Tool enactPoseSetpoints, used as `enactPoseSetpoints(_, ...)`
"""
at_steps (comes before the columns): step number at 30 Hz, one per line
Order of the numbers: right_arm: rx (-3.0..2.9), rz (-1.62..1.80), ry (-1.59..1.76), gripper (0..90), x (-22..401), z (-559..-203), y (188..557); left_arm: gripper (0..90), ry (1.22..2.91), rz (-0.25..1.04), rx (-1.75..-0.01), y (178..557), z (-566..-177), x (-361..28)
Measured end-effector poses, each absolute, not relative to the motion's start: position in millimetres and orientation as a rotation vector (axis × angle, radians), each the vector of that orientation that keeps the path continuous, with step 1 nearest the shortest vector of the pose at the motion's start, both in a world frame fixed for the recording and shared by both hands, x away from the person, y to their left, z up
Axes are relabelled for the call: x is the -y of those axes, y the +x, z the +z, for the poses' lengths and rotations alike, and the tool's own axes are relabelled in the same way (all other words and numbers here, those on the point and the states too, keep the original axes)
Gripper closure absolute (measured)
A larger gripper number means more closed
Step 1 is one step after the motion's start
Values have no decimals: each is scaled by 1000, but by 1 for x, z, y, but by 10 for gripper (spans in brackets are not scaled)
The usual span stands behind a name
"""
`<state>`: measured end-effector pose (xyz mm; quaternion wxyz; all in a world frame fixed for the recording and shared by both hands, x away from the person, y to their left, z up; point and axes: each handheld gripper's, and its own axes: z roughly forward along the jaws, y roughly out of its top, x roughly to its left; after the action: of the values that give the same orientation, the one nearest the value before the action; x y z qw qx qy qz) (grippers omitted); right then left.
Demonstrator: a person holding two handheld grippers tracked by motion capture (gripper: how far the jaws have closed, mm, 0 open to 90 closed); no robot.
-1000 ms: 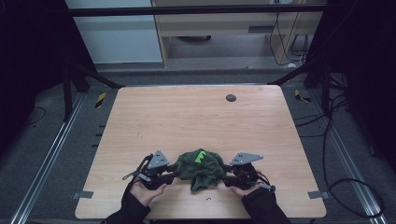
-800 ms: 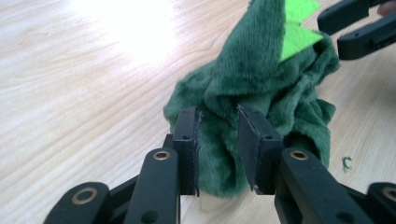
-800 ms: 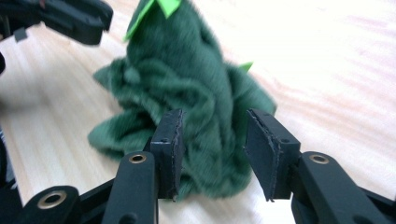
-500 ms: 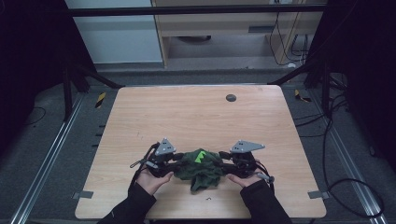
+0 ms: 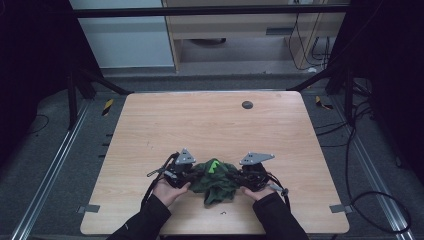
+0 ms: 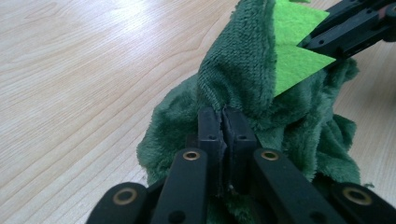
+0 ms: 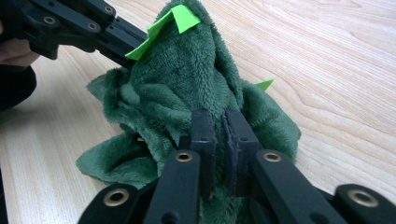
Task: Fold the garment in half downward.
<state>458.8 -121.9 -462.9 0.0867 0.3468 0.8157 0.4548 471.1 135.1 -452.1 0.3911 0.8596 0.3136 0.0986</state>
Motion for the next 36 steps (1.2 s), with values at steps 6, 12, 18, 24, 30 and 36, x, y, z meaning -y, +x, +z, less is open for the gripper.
enactPoseSetpoints(6, -2419, 1384, 1012, 844, 123, -457, 455, 885, 2163, 245, -767, 458, -440, -138)
enactPoseSetpoints(12, -2437, 1423, 936, 824, 124, -451, 440, 883, 2165, 246, -725, 429, -433, -143)
enactPoseSetpoints(18, -2500, 1383, 922, 762, 125, -461, 426, 873, 2184, 203, -718, 407, -447, -143)
enactPoseSetpoints(24, -2491, 1385, 946, 695, 133, -460, 418, 867, 2185, 192, -710, 400, -449, -145)
enactPoseSetpoints(30, -2427, 1395, 996, 695, 151, -454, 413, 820, 2173, 228, -739, 396, -442, -161)
enactPoseSetpoints(36, -2348, 1444, 1033, 812, 151, -446, 421, 785, 2104, 279, -799, 408, -427, -174)
